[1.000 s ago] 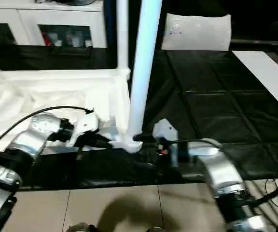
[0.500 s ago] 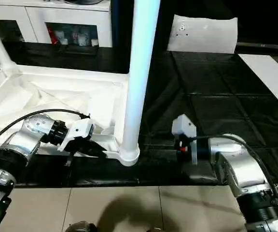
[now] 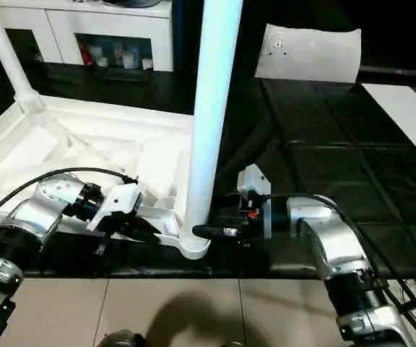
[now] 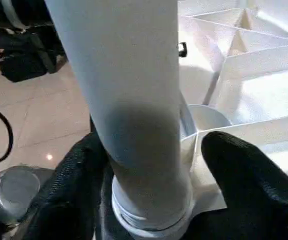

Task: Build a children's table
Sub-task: Rotate leg to tighten

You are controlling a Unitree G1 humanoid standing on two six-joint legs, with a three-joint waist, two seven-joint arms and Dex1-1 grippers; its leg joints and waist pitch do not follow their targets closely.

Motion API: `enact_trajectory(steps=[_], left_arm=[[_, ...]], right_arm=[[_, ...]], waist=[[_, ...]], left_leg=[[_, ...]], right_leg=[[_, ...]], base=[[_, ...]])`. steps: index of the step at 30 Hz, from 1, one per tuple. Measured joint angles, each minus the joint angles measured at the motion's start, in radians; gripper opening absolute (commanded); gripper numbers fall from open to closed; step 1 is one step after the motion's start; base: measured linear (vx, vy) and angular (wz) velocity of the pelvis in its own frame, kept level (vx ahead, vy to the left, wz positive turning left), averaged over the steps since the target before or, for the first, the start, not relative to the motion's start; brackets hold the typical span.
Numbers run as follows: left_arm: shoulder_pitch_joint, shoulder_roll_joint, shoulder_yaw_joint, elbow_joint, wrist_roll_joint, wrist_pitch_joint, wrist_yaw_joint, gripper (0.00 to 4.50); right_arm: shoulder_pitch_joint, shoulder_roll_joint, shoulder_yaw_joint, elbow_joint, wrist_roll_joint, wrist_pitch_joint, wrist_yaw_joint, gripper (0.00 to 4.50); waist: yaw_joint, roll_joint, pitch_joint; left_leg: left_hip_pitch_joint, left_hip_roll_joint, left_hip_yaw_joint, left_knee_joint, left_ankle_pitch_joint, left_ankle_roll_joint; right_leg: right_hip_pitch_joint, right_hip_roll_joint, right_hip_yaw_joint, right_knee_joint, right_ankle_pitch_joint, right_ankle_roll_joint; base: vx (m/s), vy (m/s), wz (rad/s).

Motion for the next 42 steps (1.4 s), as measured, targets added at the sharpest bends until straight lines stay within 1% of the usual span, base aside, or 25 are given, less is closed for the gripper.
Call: enact_trajectory(steps=[4, 7, 10, 13, 16, 19, 22, 23, 25, 26, 27, 29, 31, 33, 36, 39, 40, 42], left_arm=[[0.0, -0.001, -0.005, -0.002, 0.004, 0.0, 0.001, 0.0], [0.0, -0.002, -0.006, -0.005, 0.008, 0.0, 0.003, 0.0], [0.0, -0.001, -0.007, -0.005, 0.009, 0.0, 0.004, 0.0], [0.0, -0.001, -0.007, -0.005, 0.01, 0.0, 0.005, 0.0], [0.0, -0.003, -0.006, -0.005, 0.014, 0.003, 0.014, 0.0], [-0.005, -0.013, -0.006, -0.007, 0.022, 0.03, 0.039, 0.0], [-0.015, -0.051, 0.007, -0.007, 0.042, 0.103, 0.113, 0.0], [-0.019, -0.067, 0.014, -0.004, 0.049, 0.131, 0.149, 0.0], [-0.026, -0.092, 0.02, 0.002, 0.057, 0.17, 0.199, 0.0], [-0.036, -0.114, 0.028, 0.015, 0.067, 0.199, 0.257, 0.0], [-0.05, -0.133, 0.037, 0.031, 0.082, 0.223, 0.314, 0.0], [-0.069, -0.181, 0.052, 0.059, 0.096, 0.269, 0.412, 0.0], [-0.086, -0.227, 0.058, 0.079, 0.106, 0.307, 0.495, 0.0], [-0.102, -0.268, 0.074, 0.102, 0.116, 0.347, 0.584, 0.0], [-0.121, -0.315, 0.089, 0.128, 0.127, 0.382, 0.69, 0.0], [-0.129, -0.337, 0.091, 0.134, 0.136, 0.39, 0.737, 0.0], [-0.129, -0.337, 0.091, 0.134, 0.136, 0.39, 0.737, 0.0], [-0.131, -0.337, 0.09, 0.134, 0.137, 0.389, 0.737, 0.0]], right_arm=[[-0.02, 0.003, 0.016, 0.023, 0.0, 0.001, 0.019, 2.69], [-0.025, 0.003, 0.019, 0.032, 0.0, 0.001, 0.041, 2.5], [-0.028, 0.005, 0.019, 0.038, 0.0, 0.003, 0.05, 2.17], [-0.029, 0.005, 0.019, 0.039, -0.001, 0.006, 0.051, 2.01], [-0.029, 0.006, 0.017, 0.038, 0.0, 0.013, 0.05, 1.96], [-0.008, 0.015, -0.001, 0.025, 0.008, 0.034, 0.03, 1.94], [0.054, 0.043, -0.055, -0.015, 0.016, 0.048, -0.07, 1.93], [0.069, 0.058, -0.077, -0.018, 0.016, 0.045, -0.117, 1.93], [0.086, 0.083, -0.105, -0.025, 0.011, 0.045, -0.194, 1.93], [0.096, 0.124, -0.131, -0.033, -0.011, 0.044, -0.285, 1.93], [0.097, 0.171, -0.155, -0.032, -0.033, 0.045, -0.374, 1.93], [0.093, 0.24, -0.184, -0.033, -0.066, 0.051, -0.54, 1.93], [0.085, 0.286, -0.204, -0.032, -0.1, 0.051, -0.658, 1.92], [0.056, 0.354, -0.219, -0.011, -0.144, 0.052, -0.802, 1.91], [0.006, 0.415, -0.222, 0.03, -0.202, 0.05, -0.959, 1.91], [-0.017, 0.447, -0.241, 0.056, -0.219, 0.038, -1.022, 1.91], [-0.017, 0.448, -0.242, 0.058, -0.219, 0.031, -1.022, 2.26], [-0.016, 0.448, -0.242, 0.059, -0.219, 0.023, -1.021, 2.61]], waist=[[0.001, -0.002, 0.0], [0.002, -0.003, 0.0], [0.002, -0.004, -0.001], [0.002, -0.004, -0.001], [0.003, -0.004, -0.001], [0.009, -0.004, -0.001], [0.011, -0.003, -0.001], [0.005, -0.003, -0.001], [-0.006, -0.003, -0.001], [-0.017, -0.004, -0.002], [-0.023, -0.004, -0.002], [-0.045, -0.002, -0.003], [-0.059, -0.001, -0.004], [-0.074, 0.004, -0.006], [-0.085, 0.006, -0.008], [-0.089, 0.008, -0.009], [-0.089, 0.008, -0.009], [-0.088, 0.009, -0.009]], left_leg=[[0.0, 0.0, 0.0, 0.0, 0.0, 0.0], [0.0, 0.0, 0.0, 0.0, 0.0, 0.0], [0.0, 0.0, 0.0, 0.0, 0.0, 0.0], [0.0, 0.0, 0.0, 0.0, 0.0, 0.0], [0.0, 0.0, 0.0, 0.0, 0.0, 0.0], [0.002, 0.0, 0.0, 0.001, 0.0, 0.0], [0.003, -0.001, 0.002, 0.001, 0.0, 0.0], [0.003, -0.003, 0.003, 0.002, 0.0, 0.0], [0.003, -0.005, 0.003, 0.002, 0.0, 0.0], [0.004, -0.006, 0.003, 0.003, 0.0, 0.0], [0.003, -0.007, 0.003, 0.004, 0.0, 0.0], [0.003, -0.012, 0.002, 0.004, 0.0, 0.0], [0.003, -0.017, 0.001, 0.003, 0.0, 0.0], [0.003, -0.02, 0.001, 0.003, 0.0, 0.0], [0.002, -0.023, 0.001, 0.002, -0.001, 0.001], [0.001, -0.024, 0.001, 0.002, -0.002, 0.004], [0.001, -0.024, 0.001, 0.002, -0.003, 0.005], [0.0, -0.024, 0.001, 0.001, -0.004, 0.007]], right_leg=[[0.0, 0.0, 0.0, 0.0, 0.0, 0.0], [0.0, 0.0, 0.0, 0.0, 0.0, 0.0], [0.0, 0.0, 0.0, 0.0, 0.0, 0.0], [0.0, 0.0, 0.0, 0.0, 0.0, 0.0], [0.0, 0.0, 0.0, 0.001, 0.0, 0.0], [0.002, -0.001, 0.0, 0.001, 0.0, 0.0], [0.004, -0.004, -0.001, 0.001, 0.0, 0.0], [0.004, -0.007, 0.0, 0.002, -0.001, 0.003], [0.004, -0.009, 0.0, 0.0, -0.003, 0.005], [0.004, -0.01, 0.001, 0.0, -0.003, 0.005], [0.004, -0.01, 0.001, 0.0, -0.003, 0.005], [0.002, -0.015, 0.001, -0.002, -0.003, 0.006], [0.002, -0.019, 0.001, -0.003, -0.004, 0.006], [0.001, -0.022, 0.001, -0.004, -0.004, 0.006], [0.0, -0.025, 0.001, -0.005, -0.004, 0.006], [0.0, -0.025, 0.001, -0.005, -0.004, 0.006], [0.0, -0.025, 0.001, -0.005, -0.003, 0.006], [0.0, -0.025, 0.001, -0.005, -0.003, 0.006]], base=[[0.0, 0.0, 0.0], [0.0, 0.0, 0.0], [0.0, 0.0, 0.0], [0.0, 0.0, 0.0], [0.0, 0.0, 0.0], [0.0, 0.0, 0.0], [0.0, 0.0, 0.0], [0.0, 0.0, 0.0], [0.0, 0.0, 0.0], [0.0, 0.0, 0.0], [0.0, 0.0, 0.0], [0.0, 0.0, 0.0], [0.0, 0.0, 0.0], [0.0, 0.0, 0.0], [0.0, 0.0, 0.0], [0.0, 0.0, 0.0], [0.0, 0.0, 0.0], [0.0, 0.0, 0.0]])
